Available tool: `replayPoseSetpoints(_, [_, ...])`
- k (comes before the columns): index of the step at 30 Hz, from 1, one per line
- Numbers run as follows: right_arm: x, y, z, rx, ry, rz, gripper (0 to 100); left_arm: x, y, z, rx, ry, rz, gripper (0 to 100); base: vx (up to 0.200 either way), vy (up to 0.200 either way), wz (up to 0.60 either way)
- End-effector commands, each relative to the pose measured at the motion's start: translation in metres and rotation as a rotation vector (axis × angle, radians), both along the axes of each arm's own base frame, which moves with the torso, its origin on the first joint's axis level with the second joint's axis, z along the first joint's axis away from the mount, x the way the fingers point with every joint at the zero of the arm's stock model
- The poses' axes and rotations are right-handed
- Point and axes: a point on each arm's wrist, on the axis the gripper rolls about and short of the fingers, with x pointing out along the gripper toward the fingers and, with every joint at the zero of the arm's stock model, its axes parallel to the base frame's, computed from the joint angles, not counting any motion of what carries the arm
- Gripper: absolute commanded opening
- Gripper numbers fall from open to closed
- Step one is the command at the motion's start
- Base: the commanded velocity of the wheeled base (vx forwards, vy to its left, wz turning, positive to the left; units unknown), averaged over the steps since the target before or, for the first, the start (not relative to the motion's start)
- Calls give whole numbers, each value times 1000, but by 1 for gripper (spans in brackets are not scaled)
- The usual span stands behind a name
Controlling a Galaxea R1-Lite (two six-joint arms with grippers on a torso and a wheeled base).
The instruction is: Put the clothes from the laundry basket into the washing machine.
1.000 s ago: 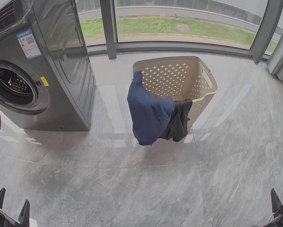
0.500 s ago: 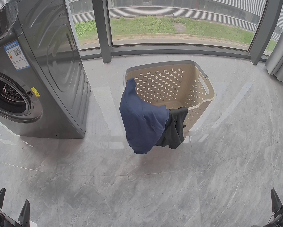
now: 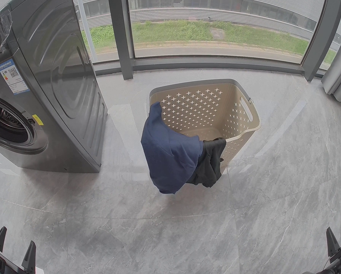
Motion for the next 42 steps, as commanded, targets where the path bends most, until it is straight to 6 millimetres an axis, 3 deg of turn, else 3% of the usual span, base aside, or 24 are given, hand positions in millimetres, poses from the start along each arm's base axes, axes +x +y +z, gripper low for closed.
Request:
replayPoseSetpoints(1, [1,0,-5,0,7,0,100,1,0,-5,0,9,2,100,0,-200,0])
replayPoseSetpoints(10, [1,0,-5,-2,8,0,100,1,0,-5,-1,9,1,100,0,-67,0])
replayPoseSetpoints(22, [0,0,-4,4,3,2,100,1,0,-5,-6,10,1,100,200,0,0])
replayPoseSetpoints(24, [-4,0,10,-1,-77,5,100,1,0,-5,-6,10,1,100,200,0,0])
replayPoseSetpoints(27, [-13,-1,55,3,-181,23,100,1,0,-5,-7,10,1,100,67,0,0])
replayPoseSetpoints(29, [-1,-1,63,5,-82,52,100,1,0,-5,-4,9,1,100,0,0,0])
replayPoseSetpoints(33, [22,1,50,44,123,140,100,1,0,-5,-7,10,-1,100,0,0,0])
replayPoseSetpoints(34, [37,4,42,92,250,191,100,1,0,-5,-6,10,-1,100,0,0,0])
replayPoseSetpoints(42, [106,25,46,112,438,338,100,1,0,-5,-10,9,1,100,0,0,0])
